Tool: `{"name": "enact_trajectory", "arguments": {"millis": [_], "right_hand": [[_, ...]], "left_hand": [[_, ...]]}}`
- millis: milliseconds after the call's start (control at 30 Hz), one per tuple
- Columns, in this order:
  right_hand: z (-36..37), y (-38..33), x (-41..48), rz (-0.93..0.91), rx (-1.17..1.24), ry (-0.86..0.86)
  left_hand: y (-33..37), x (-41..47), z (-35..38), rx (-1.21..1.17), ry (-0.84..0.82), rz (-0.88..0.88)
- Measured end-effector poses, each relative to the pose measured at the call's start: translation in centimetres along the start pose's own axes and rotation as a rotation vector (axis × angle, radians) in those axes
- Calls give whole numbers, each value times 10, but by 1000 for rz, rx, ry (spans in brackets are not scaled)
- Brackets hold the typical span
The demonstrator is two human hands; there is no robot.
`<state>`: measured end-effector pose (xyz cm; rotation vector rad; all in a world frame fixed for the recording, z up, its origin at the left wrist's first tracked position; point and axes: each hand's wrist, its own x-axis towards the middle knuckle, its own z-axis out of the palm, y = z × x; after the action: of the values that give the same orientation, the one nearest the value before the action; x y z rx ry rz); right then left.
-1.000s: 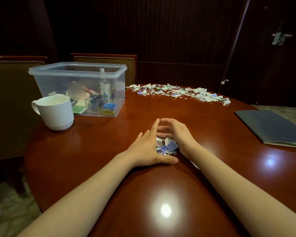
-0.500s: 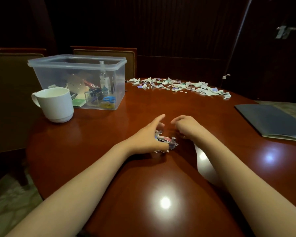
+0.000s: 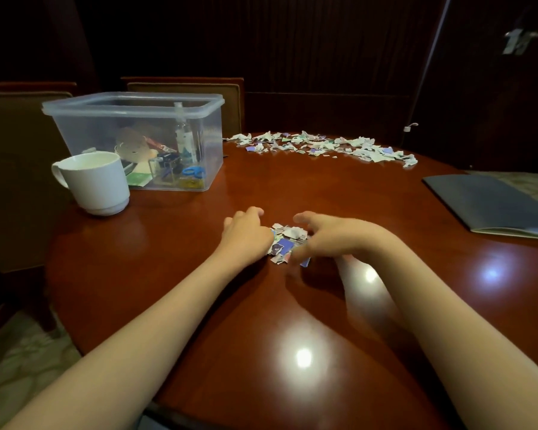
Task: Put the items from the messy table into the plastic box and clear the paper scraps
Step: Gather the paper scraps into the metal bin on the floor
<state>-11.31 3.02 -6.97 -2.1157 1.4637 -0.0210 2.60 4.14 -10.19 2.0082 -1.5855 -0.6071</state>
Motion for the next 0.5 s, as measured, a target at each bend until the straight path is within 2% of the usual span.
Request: {"name": "enact_trajectory", "arguments": {"millis": [67, 167, 367, 500], "right_hand": [[4, 1, -1, -7, -144, -53], [10, 8, 4, -9, -149, -57], [39, -1, 15, -221, -137, 137], [46, -3, 22, -241, -181, 259]], "left_hand": [[4, 0, 1, -104, -44, -18], [7, -1, -2, -223, -39, -43], [6, 1, -6, -446, -44, -83], [7, 0, -8, -563, -90, -116]]}}
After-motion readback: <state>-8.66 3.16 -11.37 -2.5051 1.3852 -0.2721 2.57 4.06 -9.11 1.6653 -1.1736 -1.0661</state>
